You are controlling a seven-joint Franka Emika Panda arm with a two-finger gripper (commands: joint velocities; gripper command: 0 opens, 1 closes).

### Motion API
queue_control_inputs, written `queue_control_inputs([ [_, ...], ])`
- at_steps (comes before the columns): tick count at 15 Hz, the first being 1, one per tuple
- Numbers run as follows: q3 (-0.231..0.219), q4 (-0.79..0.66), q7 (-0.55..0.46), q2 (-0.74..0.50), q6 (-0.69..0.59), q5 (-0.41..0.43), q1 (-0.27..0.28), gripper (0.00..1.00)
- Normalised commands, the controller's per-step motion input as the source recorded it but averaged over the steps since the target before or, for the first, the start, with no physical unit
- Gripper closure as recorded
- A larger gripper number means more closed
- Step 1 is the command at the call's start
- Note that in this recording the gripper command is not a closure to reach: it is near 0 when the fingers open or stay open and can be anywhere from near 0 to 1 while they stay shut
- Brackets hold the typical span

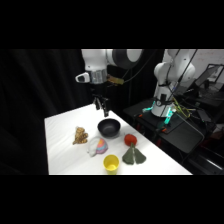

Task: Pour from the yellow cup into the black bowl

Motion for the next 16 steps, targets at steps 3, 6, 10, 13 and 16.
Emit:
queue_control_inputs([
  [3,0.02,-0.01,0.02,0.0,-0.01,-0.033,-0.013,0.0],
  [6,0.033,-0.04,0.08,-0.06,0.03,-0.094,0.011,0.0],
  [10,0.089,0.05,0.35,-0.01,0.08,-0.166,0.102,0.0],
  [13,0.153,0.18,0.47,0.09,0.03,-0.249,0.194,0.0],
  [16,0.156,0.35,0.45,0.25,-0.03,-0.28,0.223,0.0],
])
